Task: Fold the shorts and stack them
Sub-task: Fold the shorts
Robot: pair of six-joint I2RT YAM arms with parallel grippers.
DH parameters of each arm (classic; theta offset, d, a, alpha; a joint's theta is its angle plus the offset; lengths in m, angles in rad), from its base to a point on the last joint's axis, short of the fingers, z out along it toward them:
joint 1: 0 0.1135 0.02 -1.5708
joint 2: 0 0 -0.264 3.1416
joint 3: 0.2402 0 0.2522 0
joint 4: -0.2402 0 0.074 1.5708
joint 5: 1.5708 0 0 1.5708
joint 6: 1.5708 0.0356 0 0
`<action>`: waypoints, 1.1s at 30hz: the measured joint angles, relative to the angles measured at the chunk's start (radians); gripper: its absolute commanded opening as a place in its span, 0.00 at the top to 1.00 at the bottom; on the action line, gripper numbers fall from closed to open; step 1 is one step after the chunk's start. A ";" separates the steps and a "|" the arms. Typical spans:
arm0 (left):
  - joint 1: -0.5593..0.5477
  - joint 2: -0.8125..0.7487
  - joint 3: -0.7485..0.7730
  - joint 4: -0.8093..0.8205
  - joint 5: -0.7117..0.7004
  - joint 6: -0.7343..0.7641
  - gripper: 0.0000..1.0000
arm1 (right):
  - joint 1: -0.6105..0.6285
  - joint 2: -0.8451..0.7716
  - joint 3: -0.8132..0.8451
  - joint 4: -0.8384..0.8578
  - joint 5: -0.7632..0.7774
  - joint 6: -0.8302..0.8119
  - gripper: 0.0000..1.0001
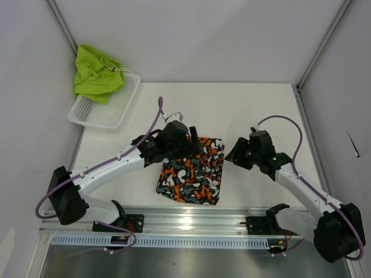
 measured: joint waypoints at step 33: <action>0.028 -0.071 -0.288 0.127 0.050 0.221 0.12 | 0.284 0.603 0.325 -0.045 0.236 0.005 0.83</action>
